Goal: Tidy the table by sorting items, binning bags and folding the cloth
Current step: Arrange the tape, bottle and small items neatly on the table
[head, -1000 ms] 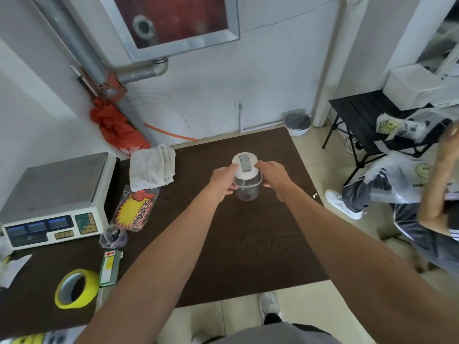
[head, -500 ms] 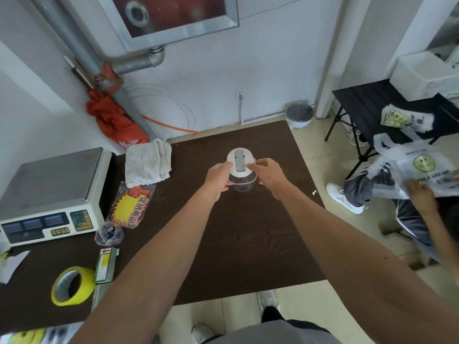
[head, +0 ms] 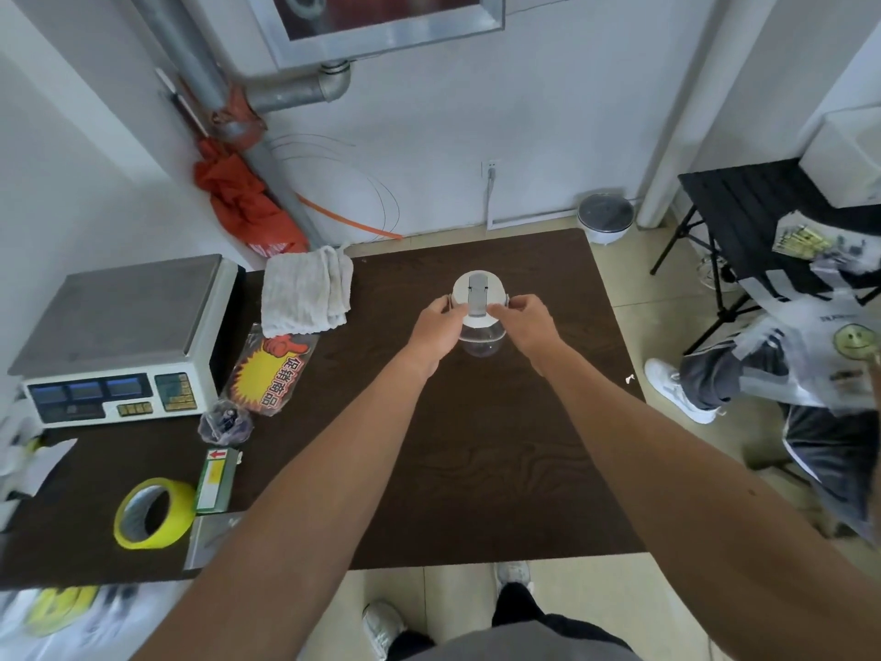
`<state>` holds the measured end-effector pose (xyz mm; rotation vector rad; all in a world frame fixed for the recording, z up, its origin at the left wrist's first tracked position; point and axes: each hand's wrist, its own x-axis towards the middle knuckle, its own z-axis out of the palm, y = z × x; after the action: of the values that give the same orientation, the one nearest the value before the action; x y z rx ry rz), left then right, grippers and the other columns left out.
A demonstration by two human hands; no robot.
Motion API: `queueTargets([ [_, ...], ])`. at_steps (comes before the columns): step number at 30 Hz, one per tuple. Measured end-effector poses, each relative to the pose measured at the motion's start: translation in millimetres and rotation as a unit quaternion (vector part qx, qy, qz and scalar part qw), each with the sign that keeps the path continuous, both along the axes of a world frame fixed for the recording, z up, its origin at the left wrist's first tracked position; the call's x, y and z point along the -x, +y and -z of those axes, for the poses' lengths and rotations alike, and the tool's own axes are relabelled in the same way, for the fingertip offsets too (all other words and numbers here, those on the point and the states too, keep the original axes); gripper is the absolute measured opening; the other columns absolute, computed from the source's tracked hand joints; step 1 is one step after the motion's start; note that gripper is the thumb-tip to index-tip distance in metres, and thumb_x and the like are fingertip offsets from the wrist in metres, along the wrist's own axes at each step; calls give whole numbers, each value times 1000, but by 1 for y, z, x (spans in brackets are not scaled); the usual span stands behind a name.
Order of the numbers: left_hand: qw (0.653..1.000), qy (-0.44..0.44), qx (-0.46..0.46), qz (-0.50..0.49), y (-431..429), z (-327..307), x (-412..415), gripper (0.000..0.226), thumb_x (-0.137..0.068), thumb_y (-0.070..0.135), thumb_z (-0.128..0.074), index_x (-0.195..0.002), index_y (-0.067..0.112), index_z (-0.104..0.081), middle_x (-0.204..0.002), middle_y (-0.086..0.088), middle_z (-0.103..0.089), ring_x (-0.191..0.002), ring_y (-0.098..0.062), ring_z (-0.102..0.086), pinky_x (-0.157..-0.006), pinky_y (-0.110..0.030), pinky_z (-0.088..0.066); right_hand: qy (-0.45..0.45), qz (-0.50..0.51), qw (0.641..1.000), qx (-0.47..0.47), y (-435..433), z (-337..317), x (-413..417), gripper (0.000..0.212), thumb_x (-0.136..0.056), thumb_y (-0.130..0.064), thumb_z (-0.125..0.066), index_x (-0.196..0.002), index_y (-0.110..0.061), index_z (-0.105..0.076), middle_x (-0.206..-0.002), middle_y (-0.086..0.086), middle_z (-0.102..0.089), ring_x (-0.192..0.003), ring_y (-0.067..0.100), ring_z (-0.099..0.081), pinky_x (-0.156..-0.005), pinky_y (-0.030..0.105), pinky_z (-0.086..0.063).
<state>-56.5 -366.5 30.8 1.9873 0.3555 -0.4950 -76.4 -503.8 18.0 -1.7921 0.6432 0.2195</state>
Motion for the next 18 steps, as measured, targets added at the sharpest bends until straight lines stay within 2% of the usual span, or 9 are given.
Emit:
queueTargets([
  [5,1000,12,-9,17,12,2,3,60,-101,48,-52,-155,26,-37,-158,-2,-43,-139,-27,-48,-114,-51,-43,7,11,1000,20,9,-1,0,54,-93,-31,-64,-138,-10,-44,-125,7,-57,-102,19,-57,-62,22,-41],
  [9,1000,10,-10,24,30,-3,6,57,-101,46,-51,-154,27,-40,-156,-2,-45,-138,-26,-49,-114,-49,-42,0,-2,996,85,15,-8,-2,61,-88,-34,-67,-139,-11,-43,-133,9,-55,-113,25,-59,-91,38,-53],
  [12,1000,2,-9,26,51,-12,7,53,-102,43,-49,-152,25,-43,-154,-1,-48,-137,-23,-50,-114,-47,-42,-6,-23,991,133,18,-17,-5,65,-87,-35,-71,-140,-11,-43,-136,10,-53,-116,27,-59,-98,44,-54],
  [18,1000,-8,12,-6,106,-29,16,49,-103,41,-47,-149,24,-47,-149,-1,-52,-134,-22,-52,-115,-46,-42,-101,-16,963,250,54,-41,-7,54,-90,-27,-64,-137,-6,-46,-138,14,-49,-127,32,-49,-107,43,-41],
])
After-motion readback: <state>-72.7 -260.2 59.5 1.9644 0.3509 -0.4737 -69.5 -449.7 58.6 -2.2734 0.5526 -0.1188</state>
